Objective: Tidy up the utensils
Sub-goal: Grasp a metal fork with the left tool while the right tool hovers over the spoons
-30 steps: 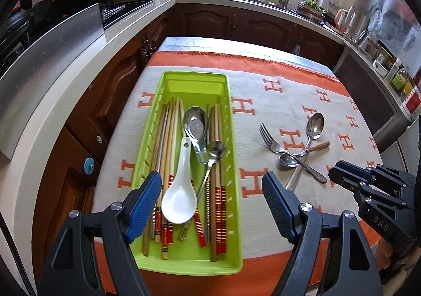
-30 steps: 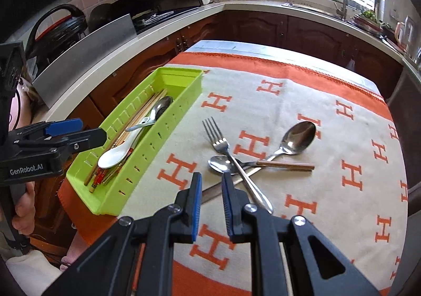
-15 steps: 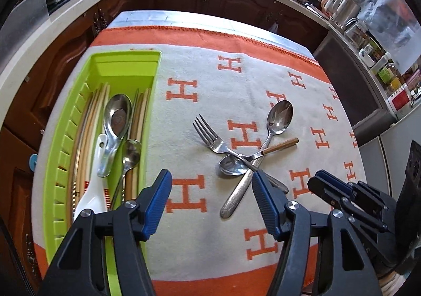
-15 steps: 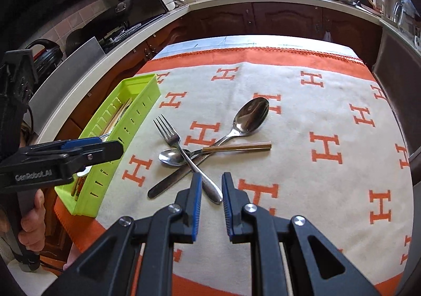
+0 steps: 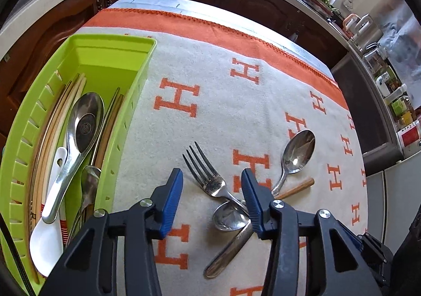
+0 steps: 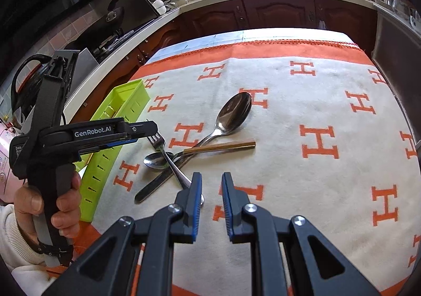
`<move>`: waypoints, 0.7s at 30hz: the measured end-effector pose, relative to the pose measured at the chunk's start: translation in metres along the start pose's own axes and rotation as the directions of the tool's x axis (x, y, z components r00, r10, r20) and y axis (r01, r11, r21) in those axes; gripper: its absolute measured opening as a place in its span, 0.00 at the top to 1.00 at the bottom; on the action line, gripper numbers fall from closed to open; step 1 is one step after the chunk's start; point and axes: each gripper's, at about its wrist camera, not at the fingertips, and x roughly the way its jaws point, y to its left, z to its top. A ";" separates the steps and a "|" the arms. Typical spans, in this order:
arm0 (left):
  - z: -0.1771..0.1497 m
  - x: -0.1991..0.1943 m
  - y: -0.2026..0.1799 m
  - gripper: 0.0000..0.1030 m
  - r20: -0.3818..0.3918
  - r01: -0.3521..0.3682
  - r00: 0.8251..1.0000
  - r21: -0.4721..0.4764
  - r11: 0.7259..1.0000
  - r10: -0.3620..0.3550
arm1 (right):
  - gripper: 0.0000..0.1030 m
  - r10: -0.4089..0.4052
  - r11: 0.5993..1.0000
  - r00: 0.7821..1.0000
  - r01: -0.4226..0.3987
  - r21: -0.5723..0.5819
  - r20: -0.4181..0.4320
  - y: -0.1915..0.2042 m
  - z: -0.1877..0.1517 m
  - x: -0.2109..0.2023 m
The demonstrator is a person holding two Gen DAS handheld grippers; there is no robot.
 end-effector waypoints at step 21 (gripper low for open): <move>-0.002 0.017 0.000 0.71 0.157 0.016 0.987 0.019 1.000 -0.019 | 0.85 0.029 0.999 0.999 -0.028 0.027 -0.024 -0.010 -0.002 0.014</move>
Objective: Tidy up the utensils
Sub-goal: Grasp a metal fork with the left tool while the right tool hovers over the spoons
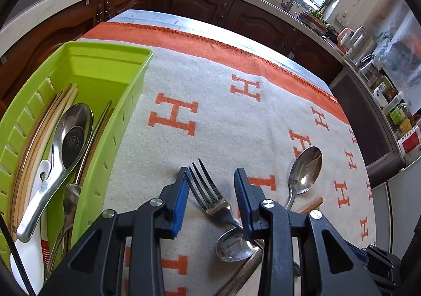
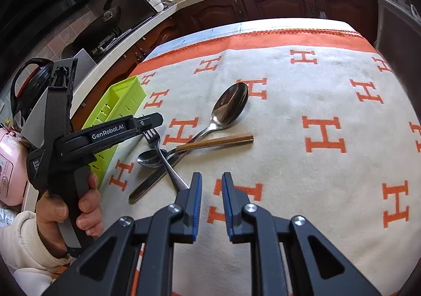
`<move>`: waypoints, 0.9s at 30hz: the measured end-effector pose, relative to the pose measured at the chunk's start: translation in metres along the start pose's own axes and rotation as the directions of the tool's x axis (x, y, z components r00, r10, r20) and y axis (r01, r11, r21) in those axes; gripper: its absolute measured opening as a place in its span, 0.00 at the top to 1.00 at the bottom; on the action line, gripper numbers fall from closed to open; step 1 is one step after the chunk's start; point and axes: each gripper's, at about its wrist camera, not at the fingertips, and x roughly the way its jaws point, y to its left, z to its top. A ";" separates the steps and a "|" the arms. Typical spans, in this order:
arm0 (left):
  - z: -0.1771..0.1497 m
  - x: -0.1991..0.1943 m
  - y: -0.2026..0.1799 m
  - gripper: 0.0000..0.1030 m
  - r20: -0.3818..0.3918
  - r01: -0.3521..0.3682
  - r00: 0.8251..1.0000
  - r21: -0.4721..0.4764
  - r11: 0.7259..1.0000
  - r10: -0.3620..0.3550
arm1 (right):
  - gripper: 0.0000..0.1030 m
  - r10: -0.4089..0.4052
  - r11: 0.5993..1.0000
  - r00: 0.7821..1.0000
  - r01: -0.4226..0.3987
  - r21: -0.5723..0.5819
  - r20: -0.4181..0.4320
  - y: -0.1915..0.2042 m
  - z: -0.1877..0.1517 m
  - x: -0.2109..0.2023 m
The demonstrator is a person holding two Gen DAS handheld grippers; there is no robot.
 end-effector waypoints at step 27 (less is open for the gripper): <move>0.014 -0.084 0.018 0.99 -0.022 0.151 0.988 0.033 0.988 -0.150 | 0.85 -0.027 0.927 0.999 0.014 -0.376 -0.029 0.041 0.037 0.019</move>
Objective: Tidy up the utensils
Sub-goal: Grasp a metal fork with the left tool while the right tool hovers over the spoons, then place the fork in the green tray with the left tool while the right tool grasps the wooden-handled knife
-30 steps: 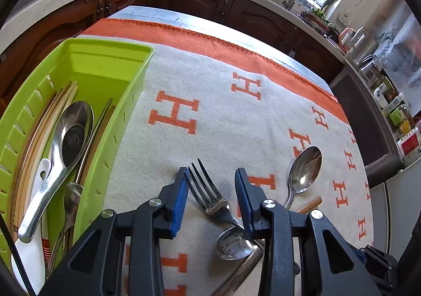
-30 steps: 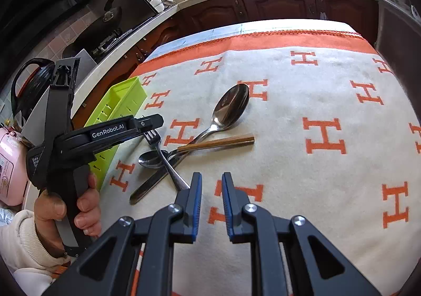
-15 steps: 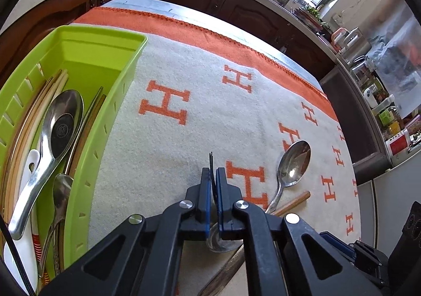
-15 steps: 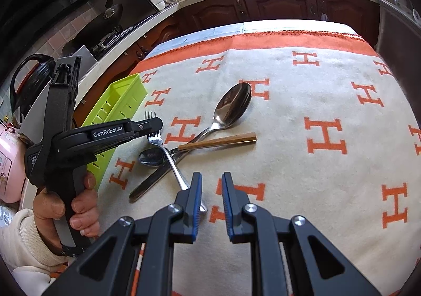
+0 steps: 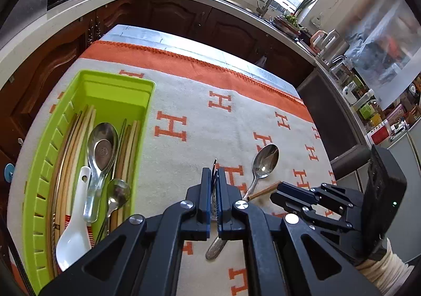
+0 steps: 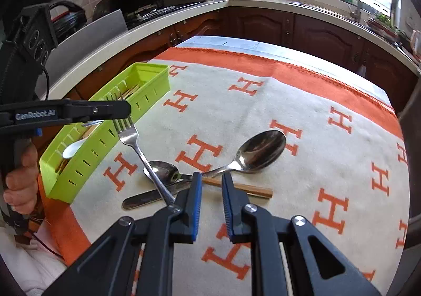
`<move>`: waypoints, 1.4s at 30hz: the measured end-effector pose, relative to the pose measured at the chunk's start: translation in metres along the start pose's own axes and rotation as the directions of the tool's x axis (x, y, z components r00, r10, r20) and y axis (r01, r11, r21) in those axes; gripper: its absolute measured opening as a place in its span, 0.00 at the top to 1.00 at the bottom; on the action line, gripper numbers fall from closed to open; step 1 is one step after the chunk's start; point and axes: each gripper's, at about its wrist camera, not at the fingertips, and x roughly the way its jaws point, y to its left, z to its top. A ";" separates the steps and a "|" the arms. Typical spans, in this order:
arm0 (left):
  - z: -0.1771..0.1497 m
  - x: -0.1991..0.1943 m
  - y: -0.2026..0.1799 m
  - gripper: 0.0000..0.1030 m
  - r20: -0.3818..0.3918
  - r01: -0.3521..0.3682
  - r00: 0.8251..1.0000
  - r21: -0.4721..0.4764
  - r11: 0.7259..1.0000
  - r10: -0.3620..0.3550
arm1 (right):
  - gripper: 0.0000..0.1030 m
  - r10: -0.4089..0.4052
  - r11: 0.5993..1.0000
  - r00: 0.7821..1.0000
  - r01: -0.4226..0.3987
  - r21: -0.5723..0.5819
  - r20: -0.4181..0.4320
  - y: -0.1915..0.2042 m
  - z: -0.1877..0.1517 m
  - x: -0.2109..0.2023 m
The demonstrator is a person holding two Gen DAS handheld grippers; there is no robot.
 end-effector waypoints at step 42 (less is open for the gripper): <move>0.033 -0.140 0.049 0.99 0.075 -0.147 0.987 0.028 0.989 0.145 | 0.81 0.011 0.908 0.969 -0.113 -0.404 -0.247 0.030 0.016 0.042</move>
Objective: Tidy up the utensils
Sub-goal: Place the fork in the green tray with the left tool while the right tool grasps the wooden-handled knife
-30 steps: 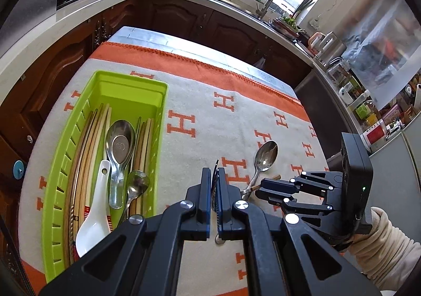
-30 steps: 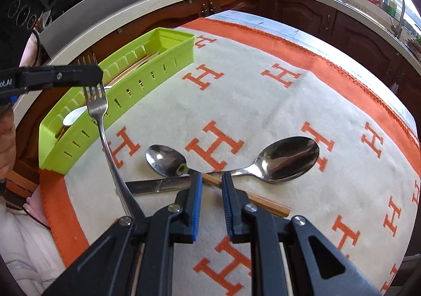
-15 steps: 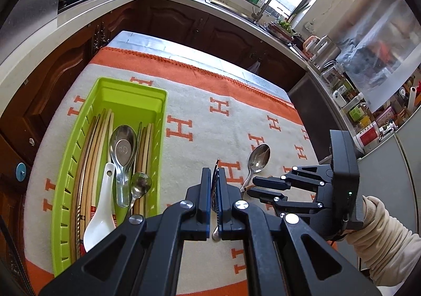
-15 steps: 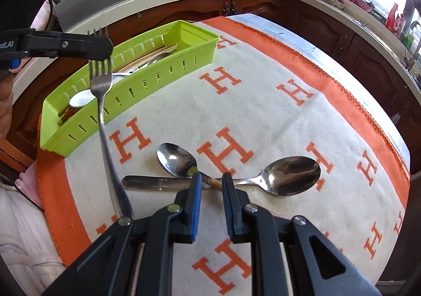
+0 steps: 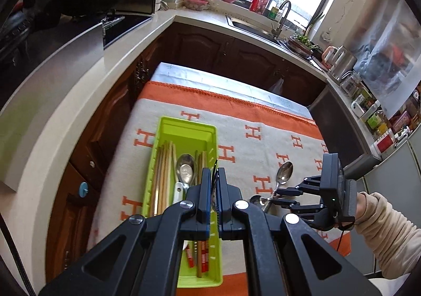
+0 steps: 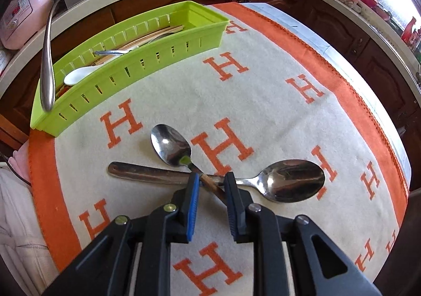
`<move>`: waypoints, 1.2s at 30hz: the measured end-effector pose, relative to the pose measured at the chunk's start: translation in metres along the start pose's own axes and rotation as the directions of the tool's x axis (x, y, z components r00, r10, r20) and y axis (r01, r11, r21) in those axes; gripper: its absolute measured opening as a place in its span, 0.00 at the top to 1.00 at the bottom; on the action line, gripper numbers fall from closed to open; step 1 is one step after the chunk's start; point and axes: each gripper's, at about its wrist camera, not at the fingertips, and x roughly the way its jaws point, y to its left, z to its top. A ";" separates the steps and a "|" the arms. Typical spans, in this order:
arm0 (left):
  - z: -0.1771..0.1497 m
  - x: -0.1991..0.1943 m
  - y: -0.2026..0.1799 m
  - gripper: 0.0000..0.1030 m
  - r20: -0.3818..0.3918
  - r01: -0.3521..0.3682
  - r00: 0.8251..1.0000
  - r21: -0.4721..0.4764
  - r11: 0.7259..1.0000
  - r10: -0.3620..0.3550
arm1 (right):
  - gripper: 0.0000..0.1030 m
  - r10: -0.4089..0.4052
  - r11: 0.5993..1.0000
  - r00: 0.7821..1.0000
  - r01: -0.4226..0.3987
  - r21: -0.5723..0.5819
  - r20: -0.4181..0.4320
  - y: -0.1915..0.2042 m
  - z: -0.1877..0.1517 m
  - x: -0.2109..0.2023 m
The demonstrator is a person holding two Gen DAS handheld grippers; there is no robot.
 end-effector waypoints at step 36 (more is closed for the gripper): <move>-0.012 0.099 -0.010 0.36 -0.126 -0.184 0.973 0.088 0.979 0.194 | 0.94 -0.047 0.991 0.997 0.053 0.120 -0.056 0.032 0.002 0.010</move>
